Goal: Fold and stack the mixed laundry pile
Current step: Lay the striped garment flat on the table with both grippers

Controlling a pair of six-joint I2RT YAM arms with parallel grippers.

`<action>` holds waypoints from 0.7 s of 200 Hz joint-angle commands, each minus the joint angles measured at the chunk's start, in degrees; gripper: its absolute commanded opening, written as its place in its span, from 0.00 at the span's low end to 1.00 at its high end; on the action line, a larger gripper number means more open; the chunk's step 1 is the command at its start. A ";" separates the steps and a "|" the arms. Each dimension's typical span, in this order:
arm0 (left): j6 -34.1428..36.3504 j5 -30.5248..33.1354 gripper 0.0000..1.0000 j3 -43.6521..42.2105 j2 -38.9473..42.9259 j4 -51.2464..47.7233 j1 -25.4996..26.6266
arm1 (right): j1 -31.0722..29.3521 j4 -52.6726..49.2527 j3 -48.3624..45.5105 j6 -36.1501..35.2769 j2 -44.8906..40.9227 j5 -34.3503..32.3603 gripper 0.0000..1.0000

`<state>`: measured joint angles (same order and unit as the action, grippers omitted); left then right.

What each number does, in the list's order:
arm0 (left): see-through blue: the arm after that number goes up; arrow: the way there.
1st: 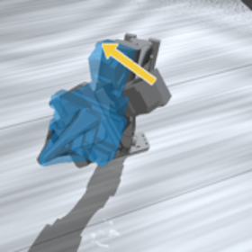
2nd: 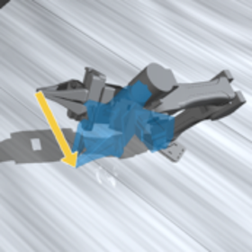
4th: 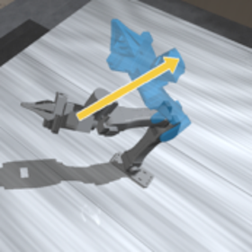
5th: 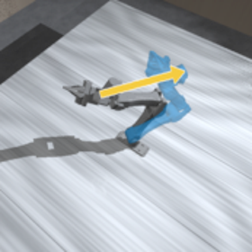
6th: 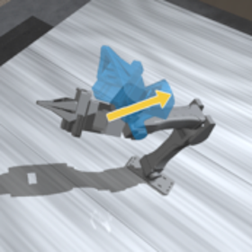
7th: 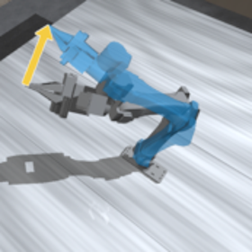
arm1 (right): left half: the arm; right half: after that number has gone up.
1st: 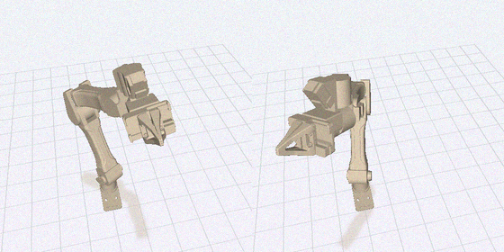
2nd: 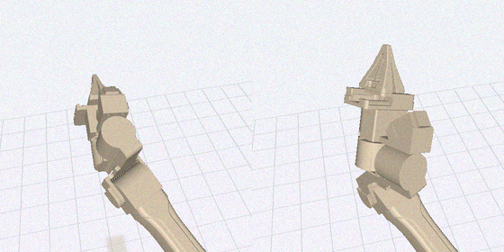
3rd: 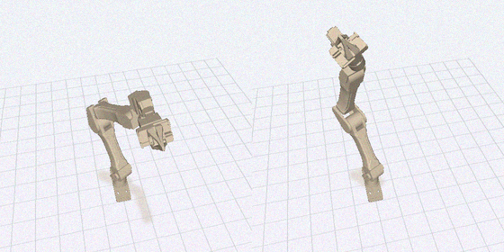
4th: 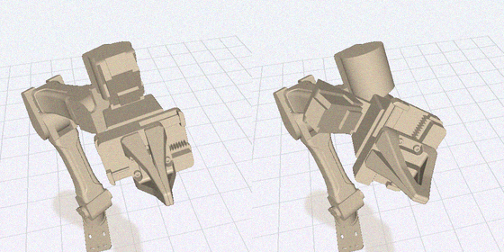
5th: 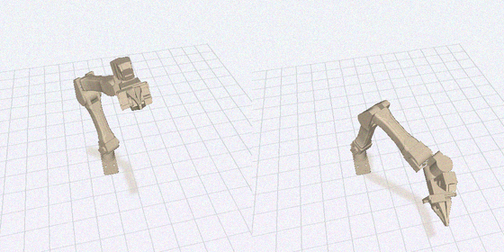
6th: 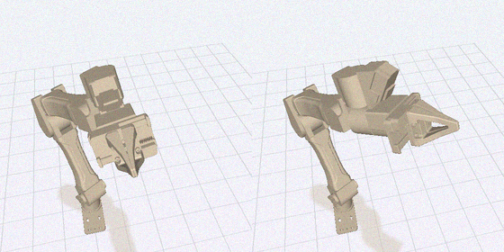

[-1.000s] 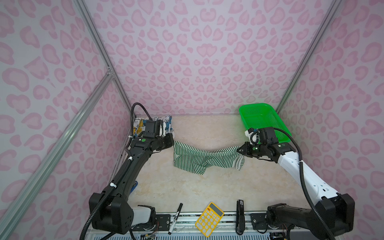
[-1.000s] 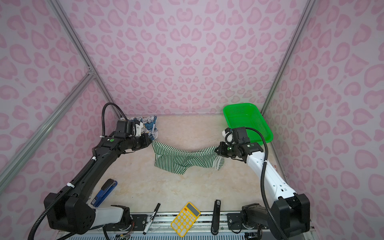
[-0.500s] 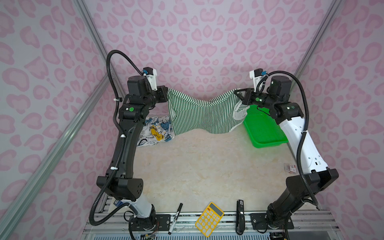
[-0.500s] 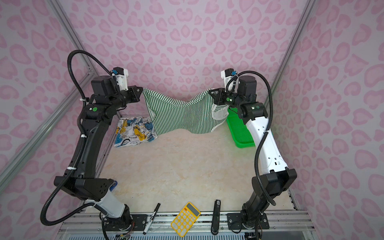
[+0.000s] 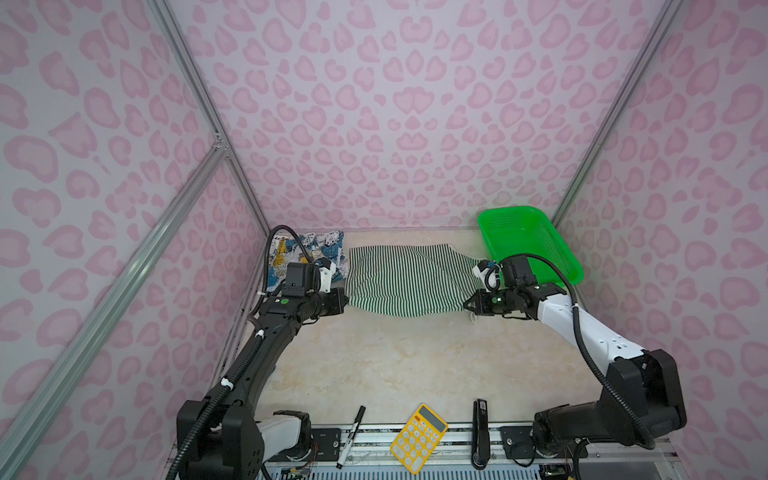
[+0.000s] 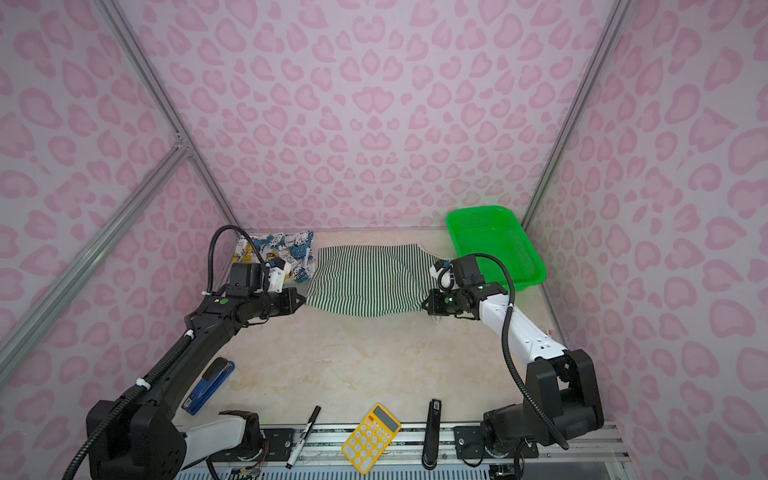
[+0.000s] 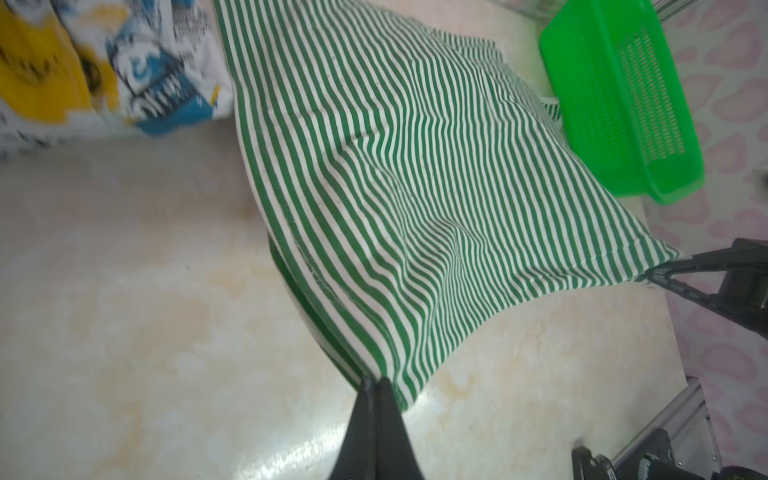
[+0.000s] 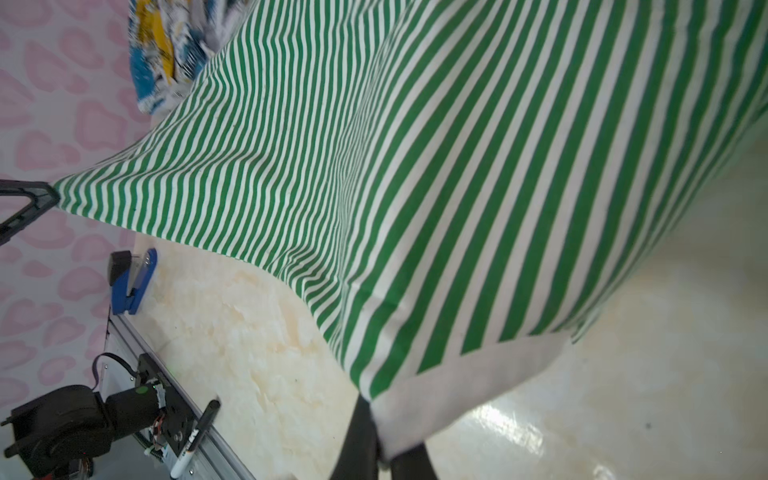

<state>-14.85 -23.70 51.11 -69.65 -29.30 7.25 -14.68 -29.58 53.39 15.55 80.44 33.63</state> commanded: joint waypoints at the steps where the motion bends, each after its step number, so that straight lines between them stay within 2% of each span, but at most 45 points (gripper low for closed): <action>1: -5.63 -1.63 0.03 -5.11 2.04 -3.26 0.20 | -0.94 -0.89 -6.16 3.35 -1.00 -2.46 0.00; 29: -7.65 -0.76 0.03 -8.61 4.82 -5.48 0.61 | -0.90 -2.83 -8.81 4.21 0.41 -4.32 0.00; 62: -6.82 0.66 0.03 -7.27 5.69 -12.49 0.70 | -1.01 -4.87 -8.03 4.23 1.47 -5.41 0.00; 85: -6.91 2.90 0.03 -6.24 6.07 -12.36 0.75 | -0.87 -6.17 -5.77 3.80 1.02 -7.07 0.00; 107: -7.87 3.97 0.03 -3.54 2.94 -8.25 0.67 | -0.29 -6.53 -1.83 2.98 3.16 -7.27 0.00; 140: -8.32 4.44 0.03 2.58 -6.50 -2.61 0.67 | 0.68 -6.63 4.34 2.08 8.22 -7.33 0.00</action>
<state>-22.76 -20.75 50.33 -71.50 -37.43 7.99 -14.48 -35.83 54.87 18.85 85.89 27.18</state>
